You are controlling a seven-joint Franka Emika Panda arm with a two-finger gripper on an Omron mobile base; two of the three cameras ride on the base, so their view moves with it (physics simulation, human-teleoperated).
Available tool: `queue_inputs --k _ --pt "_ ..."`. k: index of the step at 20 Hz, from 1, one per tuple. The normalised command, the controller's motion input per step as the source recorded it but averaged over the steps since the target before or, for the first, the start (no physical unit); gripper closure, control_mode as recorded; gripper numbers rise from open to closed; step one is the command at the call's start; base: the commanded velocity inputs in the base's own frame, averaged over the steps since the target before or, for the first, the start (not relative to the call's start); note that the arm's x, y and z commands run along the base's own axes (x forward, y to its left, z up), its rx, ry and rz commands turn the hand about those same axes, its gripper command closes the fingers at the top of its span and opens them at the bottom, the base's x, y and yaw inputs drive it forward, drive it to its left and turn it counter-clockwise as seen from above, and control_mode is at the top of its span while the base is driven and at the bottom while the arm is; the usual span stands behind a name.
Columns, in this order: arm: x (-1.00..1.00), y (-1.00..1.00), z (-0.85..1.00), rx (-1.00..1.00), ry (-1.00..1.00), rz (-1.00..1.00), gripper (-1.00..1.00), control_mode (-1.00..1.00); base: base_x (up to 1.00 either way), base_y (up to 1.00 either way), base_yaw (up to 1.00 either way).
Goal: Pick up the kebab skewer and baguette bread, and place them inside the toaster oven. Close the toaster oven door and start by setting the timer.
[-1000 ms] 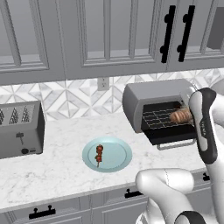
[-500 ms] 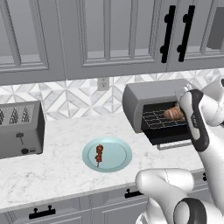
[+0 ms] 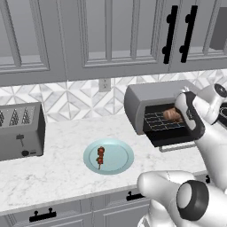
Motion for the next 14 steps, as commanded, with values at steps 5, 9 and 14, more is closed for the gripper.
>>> queue_inputs --k 5,9,14 --pt "0.3 0.0 -0.35 0.0 0.0 0.0 1.0 -1.0 0.0 0.0 0.0" --pt "0.37 0.0 -0.26 0.0 0.0 0.0 1.0 -1.0 0.0 0.0 0.0" --pt "0.35 0.0 -0.14 0.0 0.0 0.0 1.0 -1.0 0.0 0.0 0.0"
